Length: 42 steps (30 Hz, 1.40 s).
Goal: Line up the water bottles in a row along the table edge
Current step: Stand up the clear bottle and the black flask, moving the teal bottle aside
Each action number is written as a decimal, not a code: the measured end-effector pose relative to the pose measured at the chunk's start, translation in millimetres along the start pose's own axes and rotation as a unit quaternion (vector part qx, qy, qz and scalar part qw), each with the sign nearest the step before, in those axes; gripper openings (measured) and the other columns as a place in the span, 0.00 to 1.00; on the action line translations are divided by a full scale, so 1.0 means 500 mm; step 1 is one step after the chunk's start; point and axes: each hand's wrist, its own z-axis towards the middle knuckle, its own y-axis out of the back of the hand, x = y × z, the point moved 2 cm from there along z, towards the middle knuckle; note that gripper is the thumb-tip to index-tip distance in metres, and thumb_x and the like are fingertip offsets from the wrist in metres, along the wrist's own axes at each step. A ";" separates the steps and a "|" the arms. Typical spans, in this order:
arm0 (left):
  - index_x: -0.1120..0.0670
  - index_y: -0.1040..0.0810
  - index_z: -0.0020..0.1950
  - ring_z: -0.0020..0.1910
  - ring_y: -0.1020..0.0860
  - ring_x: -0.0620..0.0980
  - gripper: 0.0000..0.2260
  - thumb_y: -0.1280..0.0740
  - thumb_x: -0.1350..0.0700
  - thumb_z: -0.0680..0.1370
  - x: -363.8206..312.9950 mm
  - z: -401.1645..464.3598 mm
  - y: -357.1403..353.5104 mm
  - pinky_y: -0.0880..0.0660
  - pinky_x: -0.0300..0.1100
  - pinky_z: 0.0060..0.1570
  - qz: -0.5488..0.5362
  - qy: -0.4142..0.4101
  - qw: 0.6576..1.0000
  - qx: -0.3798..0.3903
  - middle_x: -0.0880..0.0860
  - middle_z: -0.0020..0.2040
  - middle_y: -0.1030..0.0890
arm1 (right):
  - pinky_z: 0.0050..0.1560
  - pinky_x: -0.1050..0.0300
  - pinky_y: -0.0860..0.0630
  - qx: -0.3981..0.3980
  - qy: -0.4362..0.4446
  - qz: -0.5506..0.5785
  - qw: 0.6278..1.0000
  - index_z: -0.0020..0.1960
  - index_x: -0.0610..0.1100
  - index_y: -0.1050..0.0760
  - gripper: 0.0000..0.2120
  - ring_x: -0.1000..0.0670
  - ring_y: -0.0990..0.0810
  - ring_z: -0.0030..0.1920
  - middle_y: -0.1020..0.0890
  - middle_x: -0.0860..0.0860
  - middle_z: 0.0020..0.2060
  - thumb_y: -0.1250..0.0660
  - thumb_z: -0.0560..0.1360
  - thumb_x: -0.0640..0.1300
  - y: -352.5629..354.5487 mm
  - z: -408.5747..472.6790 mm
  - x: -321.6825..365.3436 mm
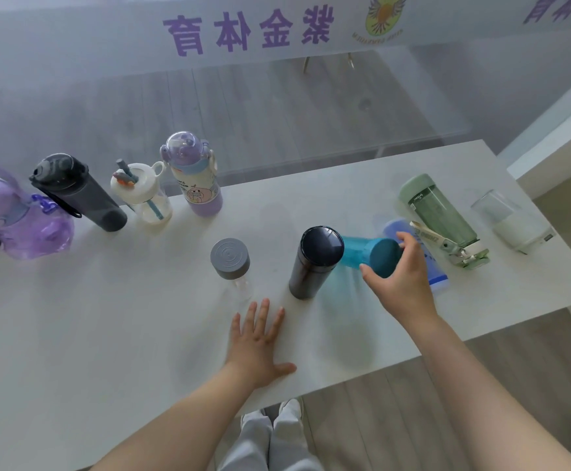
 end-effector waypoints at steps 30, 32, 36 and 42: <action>0.45 0.59 0.78 0.77 0.61 0.53 0.41 0.49 0.29 0.71 0.140 -0.063 -0.028 0.64 0.55 0.71 -0.043 0.078 0.995 -0.042 0.49 0.78 0.62 | 0.56 0.57 0.34 -0.038 0.180 -0.075 0.980 0.59 0.39 0.29 0.17 0.45 0.29 0.53 0.25 0.44 0.52 0.29 0.73 0.38 0.018 -0.051 0.079; 0.45 0.57 0.78 0.77 0.58 0.53 0.43 0.56 0.28 0.66 0.163 -0.073 -0.029 0.61 0.56 0.71 -0.053 0.094 0.993 -0.042 0.50 0.79 0.59 | 0.51 0.57 0.31 -0.019 0.153 -0.053 0.987 0.54 0.41 0.30 0.12 0.48 0.29 0.49 0.26 0.48 0.48 0.31 0.73 0.37 -0.002 -0.089 0.070; 0.48 0.41 0.77 0.75 0.42 0.58 0.42 0.53 0.29 0.66 0.213 -0.095 -0.028 0.45 0.66 0.68 -0.087 0.128 0.986 -0.058 0.55 0.78 0.43 | 0.45 0.63 0.29 0.060 0.120 -0.012 0.991 0.51 0.44 0.29 0.09 0.52 0.28 0.42 0.26 0.51 0.43 0.32 0.74 0.37 -0.069 -0.177 0.058; 0.47 0.56 0.78 0.77 0.58 0.54 0.42 0.40 0.32 0.73 0.313 -0.121 -0.014 0.53 0.62 0.71 -0.070 0.194 0.977 -0.048 0.52 0.79 0.59 | 0.50 0.56 0.24 0.210 0.037 0.043 0.976 0.59 0.47 0.31 0.14 0.54 0.24 0.47 0.25 0.52 0.52 0.34 0.75 0.40 -0.201 -0.264 0.096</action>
